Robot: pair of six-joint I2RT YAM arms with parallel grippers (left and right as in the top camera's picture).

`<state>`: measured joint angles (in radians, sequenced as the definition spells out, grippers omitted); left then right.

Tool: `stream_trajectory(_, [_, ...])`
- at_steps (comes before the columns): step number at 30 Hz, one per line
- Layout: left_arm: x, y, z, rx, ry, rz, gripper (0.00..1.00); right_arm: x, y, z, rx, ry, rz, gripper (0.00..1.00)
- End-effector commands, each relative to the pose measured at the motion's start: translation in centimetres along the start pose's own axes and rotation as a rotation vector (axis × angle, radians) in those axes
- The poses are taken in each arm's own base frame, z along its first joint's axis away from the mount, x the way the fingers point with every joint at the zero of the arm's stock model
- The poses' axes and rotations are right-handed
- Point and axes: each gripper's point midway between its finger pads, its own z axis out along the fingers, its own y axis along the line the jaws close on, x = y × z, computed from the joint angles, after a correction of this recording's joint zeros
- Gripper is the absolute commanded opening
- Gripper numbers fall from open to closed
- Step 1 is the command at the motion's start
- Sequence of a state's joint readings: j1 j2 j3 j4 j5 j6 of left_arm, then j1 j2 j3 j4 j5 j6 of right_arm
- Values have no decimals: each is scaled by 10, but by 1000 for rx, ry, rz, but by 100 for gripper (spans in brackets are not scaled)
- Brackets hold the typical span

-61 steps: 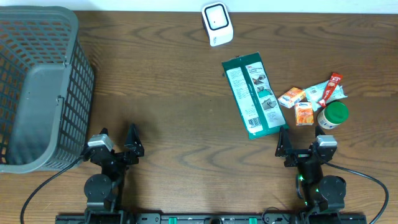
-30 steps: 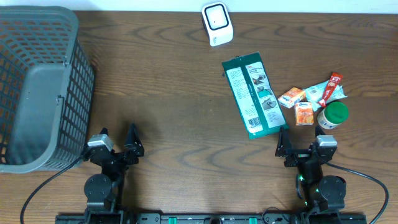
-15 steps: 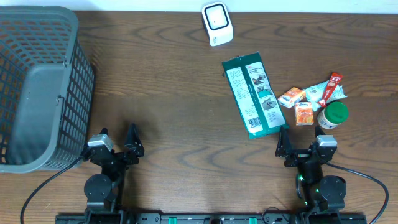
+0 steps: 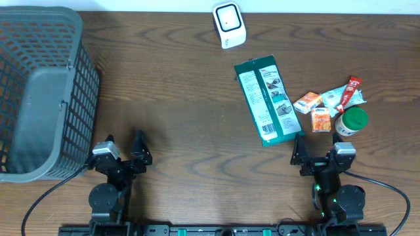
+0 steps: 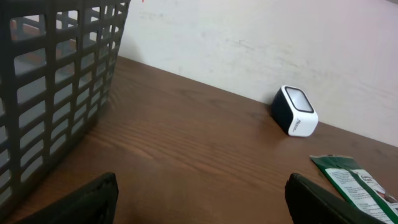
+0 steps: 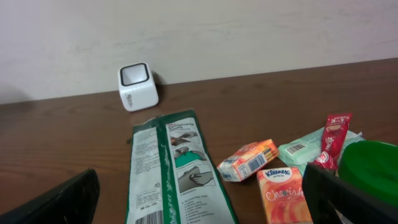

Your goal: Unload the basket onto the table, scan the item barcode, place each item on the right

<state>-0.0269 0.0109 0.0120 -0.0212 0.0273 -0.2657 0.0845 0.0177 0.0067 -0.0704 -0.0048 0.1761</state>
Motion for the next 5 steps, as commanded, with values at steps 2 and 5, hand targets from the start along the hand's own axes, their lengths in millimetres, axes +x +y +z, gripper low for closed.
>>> stream_trajectory(2, [13, 7, 0, -31, 43, 0, 87, 1, -1, 0, 1, 4, 11, 99])
stream_trajectory(5, [13, 7, 0, -31, 43, 0, 87, 1, -1, 0, 1, 4, 11, 99])
